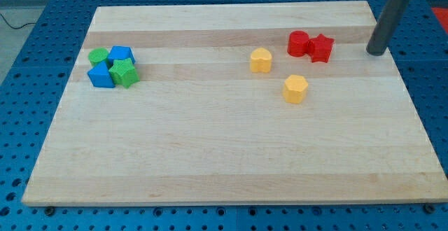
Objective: Push the red star below to the red circle
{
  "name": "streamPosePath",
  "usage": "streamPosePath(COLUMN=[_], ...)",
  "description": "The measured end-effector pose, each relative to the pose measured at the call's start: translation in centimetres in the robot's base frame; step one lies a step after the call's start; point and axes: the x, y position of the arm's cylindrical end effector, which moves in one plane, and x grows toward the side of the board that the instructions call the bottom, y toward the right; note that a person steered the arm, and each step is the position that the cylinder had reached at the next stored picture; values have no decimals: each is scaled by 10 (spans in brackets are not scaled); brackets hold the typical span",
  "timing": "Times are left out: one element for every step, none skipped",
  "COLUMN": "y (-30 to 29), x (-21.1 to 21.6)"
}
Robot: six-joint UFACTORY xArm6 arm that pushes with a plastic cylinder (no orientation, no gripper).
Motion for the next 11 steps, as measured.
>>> streamPosePath(y=[17,41,32,-8,-70,-114,-121,-121,-90,-90,-122], x=[-3,-24,-38,-21,-16,-5,0,0,3,20,25])
